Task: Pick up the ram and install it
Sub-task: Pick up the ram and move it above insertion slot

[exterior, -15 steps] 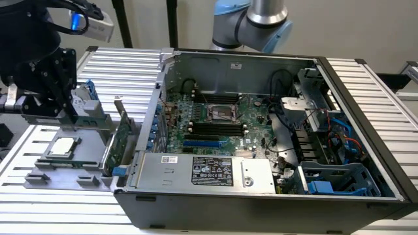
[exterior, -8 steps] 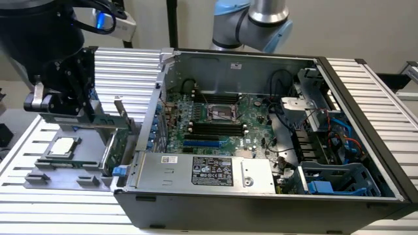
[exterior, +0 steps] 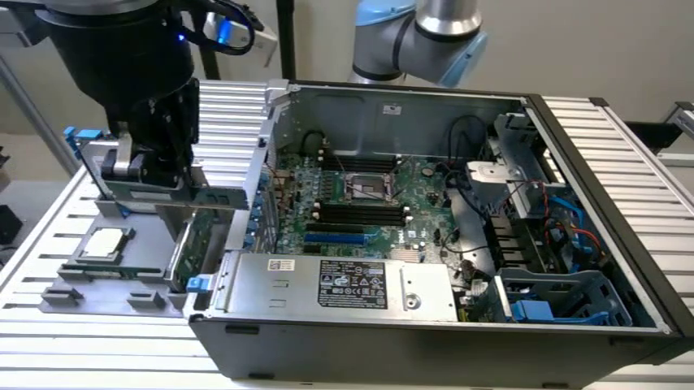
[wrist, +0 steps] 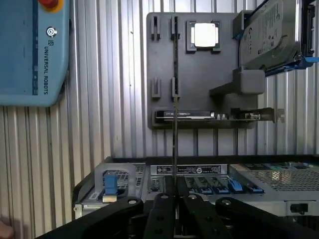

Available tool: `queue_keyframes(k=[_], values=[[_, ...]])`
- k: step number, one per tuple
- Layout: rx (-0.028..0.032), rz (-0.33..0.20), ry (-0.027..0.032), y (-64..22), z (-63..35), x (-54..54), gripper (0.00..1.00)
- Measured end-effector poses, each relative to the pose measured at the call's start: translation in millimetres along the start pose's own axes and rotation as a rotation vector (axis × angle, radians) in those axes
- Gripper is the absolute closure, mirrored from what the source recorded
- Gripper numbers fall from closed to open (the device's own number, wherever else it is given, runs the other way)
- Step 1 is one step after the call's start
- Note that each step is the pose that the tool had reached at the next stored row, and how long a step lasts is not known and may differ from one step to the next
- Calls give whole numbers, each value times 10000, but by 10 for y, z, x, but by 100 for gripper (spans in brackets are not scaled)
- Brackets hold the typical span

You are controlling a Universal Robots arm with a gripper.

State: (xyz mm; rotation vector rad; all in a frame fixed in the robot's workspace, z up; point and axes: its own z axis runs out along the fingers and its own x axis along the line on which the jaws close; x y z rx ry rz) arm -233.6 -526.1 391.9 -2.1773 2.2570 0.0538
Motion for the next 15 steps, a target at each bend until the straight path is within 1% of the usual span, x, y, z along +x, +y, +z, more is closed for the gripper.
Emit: queue_keyframes(k=[15], values=[[1, 0, -2, -675, -9, -145, 100]])
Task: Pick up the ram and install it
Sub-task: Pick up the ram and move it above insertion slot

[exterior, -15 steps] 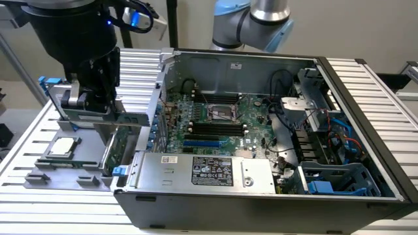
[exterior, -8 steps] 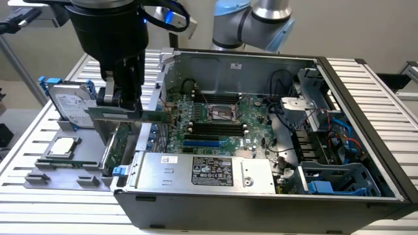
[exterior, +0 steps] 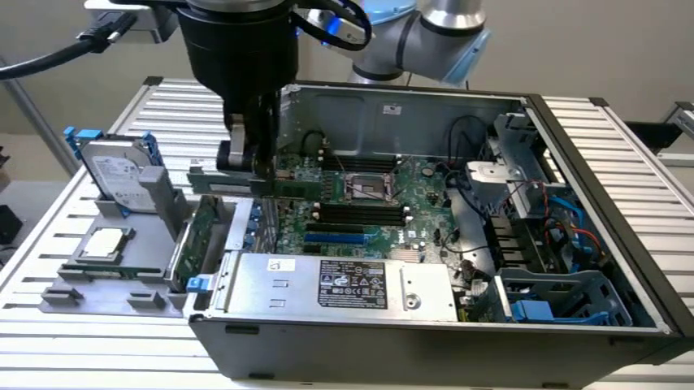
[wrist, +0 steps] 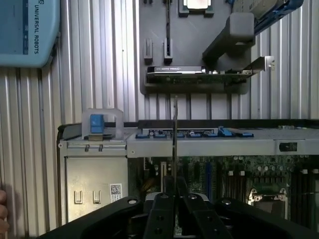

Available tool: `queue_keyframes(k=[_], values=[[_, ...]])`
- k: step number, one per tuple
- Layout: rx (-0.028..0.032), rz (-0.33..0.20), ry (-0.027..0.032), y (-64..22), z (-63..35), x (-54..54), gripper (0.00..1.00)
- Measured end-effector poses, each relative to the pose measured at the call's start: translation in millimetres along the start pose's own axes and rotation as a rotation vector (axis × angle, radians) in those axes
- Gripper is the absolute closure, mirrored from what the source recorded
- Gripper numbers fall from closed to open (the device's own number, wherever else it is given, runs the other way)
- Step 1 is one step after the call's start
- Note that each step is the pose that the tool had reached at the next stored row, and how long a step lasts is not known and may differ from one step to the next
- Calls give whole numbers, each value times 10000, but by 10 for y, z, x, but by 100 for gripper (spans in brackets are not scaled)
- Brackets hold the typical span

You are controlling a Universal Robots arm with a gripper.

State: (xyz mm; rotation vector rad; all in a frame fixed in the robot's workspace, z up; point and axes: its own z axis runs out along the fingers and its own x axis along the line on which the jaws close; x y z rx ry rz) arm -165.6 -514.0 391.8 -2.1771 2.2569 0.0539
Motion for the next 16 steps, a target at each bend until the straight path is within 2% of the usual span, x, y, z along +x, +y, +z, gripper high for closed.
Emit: queue_keyframes(k=[6, 16], values=[[-1, 0, 1, -256, 2, -77, 100], [0, 0, 1, -555, 60, -292, 100]])
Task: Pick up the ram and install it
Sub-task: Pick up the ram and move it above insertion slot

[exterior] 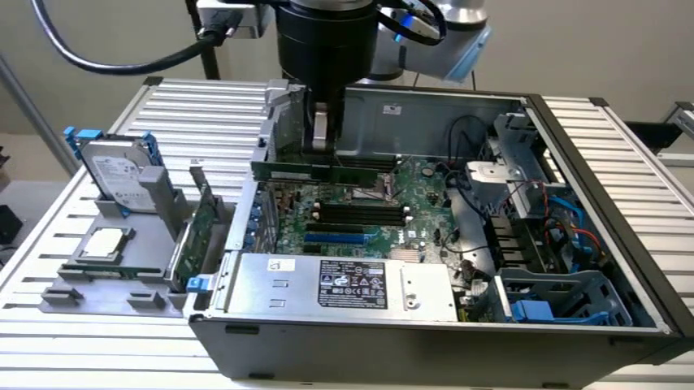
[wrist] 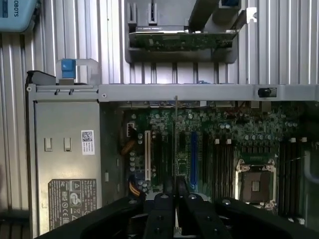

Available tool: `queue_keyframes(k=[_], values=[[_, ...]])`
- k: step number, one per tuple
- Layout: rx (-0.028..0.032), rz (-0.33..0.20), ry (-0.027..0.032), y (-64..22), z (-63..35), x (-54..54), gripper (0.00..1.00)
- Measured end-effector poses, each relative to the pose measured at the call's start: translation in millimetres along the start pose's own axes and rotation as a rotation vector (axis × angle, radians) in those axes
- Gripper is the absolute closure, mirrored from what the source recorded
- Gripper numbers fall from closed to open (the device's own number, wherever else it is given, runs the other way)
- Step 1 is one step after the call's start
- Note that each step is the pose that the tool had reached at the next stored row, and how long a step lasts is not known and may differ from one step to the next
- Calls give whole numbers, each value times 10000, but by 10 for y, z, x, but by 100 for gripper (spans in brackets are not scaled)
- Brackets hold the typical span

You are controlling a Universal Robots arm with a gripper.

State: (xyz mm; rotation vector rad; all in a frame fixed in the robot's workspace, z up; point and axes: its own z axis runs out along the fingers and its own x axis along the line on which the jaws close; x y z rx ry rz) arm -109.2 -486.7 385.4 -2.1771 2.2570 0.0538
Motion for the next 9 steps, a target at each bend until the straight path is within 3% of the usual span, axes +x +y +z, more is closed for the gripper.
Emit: queue_keyframes(k=[9], values=[[0, 0, -1, -203, 103, -248, 100]])
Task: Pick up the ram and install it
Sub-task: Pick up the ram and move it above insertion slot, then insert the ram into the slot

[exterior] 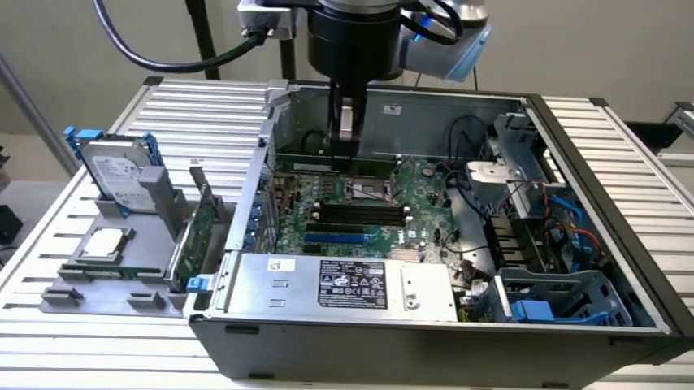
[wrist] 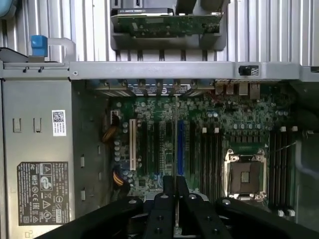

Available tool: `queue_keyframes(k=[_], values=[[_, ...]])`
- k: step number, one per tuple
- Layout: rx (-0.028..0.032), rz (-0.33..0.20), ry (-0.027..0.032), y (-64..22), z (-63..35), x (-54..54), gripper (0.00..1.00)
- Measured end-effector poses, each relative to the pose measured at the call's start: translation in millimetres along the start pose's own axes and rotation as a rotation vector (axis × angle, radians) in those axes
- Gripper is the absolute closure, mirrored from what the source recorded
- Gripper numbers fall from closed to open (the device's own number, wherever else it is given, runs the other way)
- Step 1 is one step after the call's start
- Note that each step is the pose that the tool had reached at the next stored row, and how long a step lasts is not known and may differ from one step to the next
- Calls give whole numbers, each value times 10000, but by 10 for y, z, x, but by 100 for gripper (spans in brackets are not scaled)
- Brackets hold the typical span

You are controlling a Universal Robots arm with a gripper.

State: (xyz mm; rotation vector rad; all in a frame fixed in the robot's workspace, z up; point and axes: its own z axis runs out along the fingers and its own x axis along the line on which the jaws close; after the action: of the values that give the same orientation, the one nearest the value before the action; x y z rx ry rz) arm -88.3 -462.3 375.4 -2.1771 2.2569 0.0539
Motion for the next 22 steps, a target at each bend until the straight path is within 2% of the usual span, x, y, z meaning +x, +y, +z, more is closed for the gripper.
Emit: queue_keyframes(k=[17, 20, 22], values=[[0, 0, 0, -354, 310, -548, 100], [0, 0, 0, -417, 366, -605, 100], [1, 1, -1, -425, 387, -615, 100]])
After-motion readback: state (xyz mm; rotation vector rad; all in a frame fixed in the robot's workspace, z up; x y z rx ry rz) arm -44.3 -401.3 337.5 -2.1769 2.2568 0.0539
